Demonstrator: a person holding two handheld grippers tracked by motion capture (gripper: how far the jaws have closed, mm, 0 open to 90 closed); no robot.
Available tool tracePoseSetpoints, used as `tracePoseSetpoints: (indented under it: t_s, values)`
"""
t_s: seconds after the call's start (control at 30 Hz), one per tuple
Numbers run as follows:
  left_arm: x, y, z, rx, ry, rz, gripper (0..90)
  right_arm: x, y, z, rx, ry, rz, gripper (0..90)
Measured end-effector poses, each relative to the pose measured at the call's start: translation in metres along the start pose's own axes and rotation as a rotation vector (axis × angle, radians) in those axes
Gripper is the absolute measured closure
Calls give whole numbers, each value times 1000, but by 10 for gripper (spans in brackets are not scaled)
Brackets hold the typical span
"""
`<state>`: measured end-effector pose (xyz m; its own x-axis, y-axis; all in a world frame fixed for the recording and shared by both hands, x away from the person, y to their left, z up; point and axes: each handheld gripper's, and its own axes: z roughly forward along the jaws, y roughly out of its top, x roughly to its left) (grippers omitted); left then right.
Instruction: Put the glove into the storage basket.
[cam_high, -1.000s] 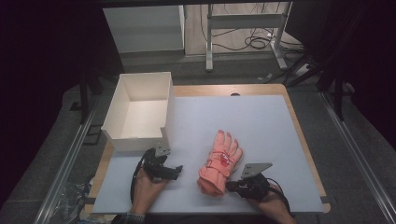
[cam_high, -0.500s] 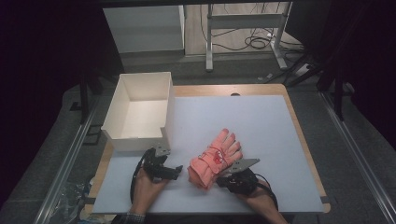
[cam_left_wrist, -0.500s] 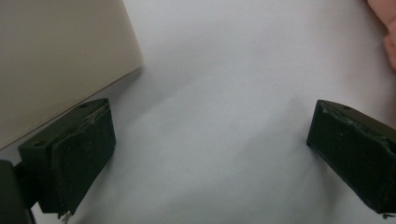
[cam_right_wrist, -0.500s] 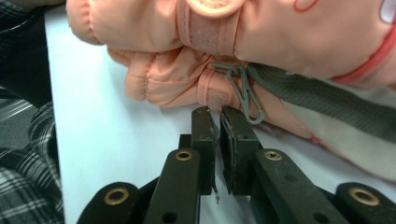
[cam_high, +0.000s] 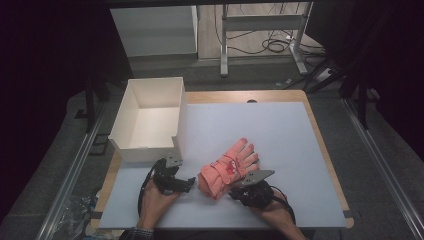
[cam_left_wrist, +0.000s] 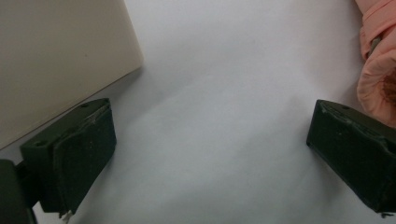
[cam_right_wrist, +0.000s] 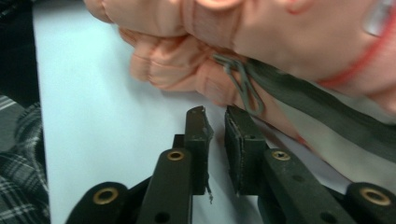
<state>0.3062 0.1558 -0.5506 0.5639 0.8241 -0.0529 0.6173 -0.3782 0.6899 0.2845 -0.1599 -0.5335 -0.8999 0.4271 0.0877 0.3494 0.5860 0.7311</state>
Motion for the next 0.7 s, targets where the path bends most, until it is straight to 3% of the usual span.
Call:
tracePoseSetpoints:
  t_s: [0.1,0.23,0.5,0.7]
  values:
    - [3,0,-5,13,-15,9,56,-4,-4,-9,-7,-38,-4,729]
    - [4,-1,-15,19,-50,15,42,-14,-10,-25,-21,-86,16,699]
    - [-8,-1,-37,-15,-114,58,18,-38,-25,-50,-37,-193,73,614]
    - [-19,-1,-46,-5,-169,99,0,-58,-35,-64,-27,-272,130,475]
